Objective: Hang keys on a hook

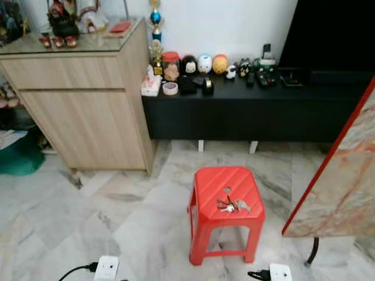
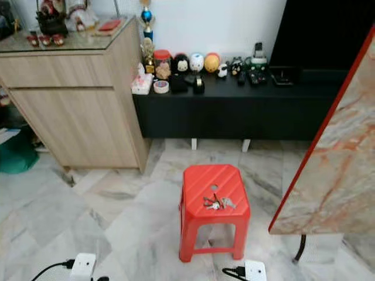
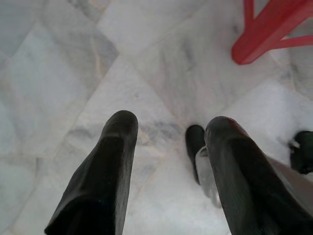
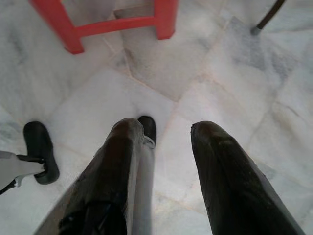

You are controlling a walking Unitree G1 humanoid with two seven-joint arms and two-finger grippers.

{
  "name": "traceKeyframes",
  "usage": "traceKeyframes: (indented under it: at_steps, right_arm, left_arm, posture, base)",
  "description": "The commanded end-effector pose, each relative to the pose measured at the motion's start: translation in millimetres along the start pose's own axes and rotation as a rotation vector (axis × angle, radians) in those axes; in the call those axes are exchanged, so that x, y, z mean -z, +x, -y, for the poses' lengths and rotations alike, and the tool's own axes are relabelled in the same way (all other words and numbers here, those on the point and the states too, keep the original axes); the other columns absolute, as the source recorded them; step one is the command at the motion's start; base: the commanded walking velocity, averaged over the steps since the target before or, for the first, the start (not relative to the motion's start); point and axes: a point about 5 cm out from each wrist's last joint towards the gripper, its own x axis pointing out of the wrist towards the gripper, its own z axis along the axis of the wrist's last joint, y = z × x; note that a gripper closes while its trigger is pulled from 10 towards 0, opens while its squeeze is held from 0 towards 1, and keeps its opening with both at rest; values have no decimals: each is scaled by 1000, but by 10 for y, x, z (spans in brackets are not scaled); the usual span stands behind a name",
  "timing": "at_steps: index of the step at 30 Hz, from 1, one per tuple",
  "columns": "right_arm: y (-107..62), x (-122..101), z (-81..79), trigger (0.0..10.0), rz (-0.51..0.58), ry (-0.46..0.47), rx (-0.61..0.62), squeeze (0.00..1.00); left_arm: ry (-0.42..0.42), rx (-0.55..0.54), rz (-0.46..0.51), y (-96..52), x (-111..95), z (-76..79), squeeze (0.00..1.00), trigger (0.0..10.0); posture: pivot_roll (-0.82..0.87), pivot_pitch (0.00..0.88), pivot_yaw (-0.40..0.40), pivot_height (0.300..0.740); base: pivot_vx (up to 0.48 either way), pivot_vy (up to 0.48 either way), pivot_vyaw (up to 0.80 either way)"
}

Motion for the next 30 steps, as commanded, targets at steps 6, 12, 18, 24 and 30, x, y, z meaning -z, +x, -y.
traceKeyframes:
  at_steps: [6, 12, 18, 24, 30]
  right_arm:
    - [3, -37, 40, 10000, 9, -72, 23, 0]
    - [1, -34, 26, 10000, 19, -15, 13, 0]
    - [1, -38, 23, 10000, 24, -2, 11, 0]
    - [1, -43, 18, 10000, 30, 7, 5, 0]
    - [1, -67, 20, 10000, 48, -36, 5, 0]
  left_arm:
    - [-22, 8, 5, 3, -8, 14, 0, 10000]
    - [-19, 10, 5, 1, -7, 9, 0, 10000]
    - [-19, 12, 4, 3, -9, 10, 0, 10000]
    - [-18, 15, 2, 3, -9, 11, 0, 10000]
    - [-17, 13, 1, 3, -9, 9, 0, 10000]
  posture:
    - [23, 0, 8, 740]
    - [21, 0, 11, 740]
    - [26, 0, 7, 740]
    - [22, 0, 9, 740]
    - [24, 0, 8, 740]
  base:
    - [0, 0, 220]
    - [0, 0, 533]
    - [80, 0, 0]
    - [244, 0, 0]
    - [252, 0, 225]
